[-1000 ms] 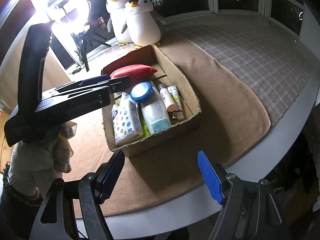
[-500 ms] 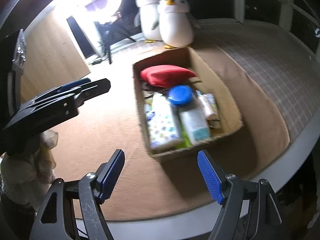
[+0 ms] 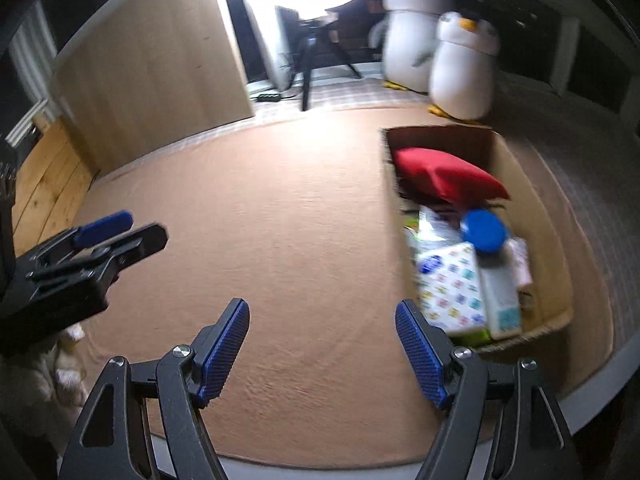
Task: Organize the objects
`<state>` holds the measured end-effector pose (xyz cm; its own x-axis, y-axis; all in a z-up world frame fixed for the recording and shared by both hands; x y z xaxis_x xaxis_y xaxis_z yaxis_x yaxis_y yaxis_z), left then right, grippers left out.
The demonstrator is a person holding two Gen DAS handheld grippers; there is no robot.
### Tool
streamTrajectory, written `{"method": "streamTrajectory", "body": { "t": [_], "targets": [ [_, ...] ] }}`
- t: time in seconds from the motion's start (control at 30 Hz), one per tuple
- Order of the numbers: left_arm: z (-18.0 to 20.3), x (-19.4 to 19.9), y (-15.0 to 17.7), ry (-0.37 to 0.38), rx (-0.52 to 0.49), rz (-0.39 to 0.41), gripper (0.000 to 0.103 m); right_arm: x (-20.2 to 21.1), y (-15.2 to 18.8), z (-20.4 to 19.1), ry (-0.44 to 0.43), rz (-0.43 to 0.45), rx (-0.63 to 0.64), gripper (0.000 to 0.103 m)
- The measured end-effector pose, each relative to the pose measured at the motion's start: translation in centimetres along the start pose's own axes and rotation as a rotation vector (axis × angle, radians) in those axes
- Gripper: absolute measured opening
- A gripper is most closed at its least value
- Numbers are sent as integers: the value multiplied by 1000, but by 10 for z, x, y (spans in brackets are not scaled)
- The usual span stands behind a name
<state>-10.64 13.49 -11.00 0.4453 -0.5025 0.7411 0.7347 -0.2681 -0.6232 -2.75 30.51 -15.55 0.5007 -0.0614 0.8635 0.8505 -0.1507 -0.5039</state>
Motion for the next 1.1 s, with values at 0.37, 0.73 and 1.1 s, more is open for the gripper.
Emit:
{"method": "streamTrajectory", "body": {
  "t": [0.37,0.73,1.1],
  "targets": [
    [-51,63,28,-183,94,76,88,-4,-13,-52,-30,32,107,72],
    [-60,77,45,-215,140,64,89,4,-12,-61,-26,59,119,72],
    [-64,65,41,-222,147,54,94,8,-13,-63,12,88,135,72]
  ]
}}
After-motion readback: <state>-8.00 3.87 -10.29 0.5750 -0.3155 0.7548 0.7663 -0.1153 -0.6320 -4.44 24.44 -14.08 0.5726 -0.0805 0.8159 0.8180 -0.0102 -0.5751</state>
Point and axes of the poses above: each gripper's, at about its wrist camera, not at the fingertips, and x roughly against the way its jaws point, z to its right, y to its underside, the point moved 9 cm from there along -x, roughly the way its jaws point, and after that the axes turned 8 degrees about y, right-handed, at the moved point
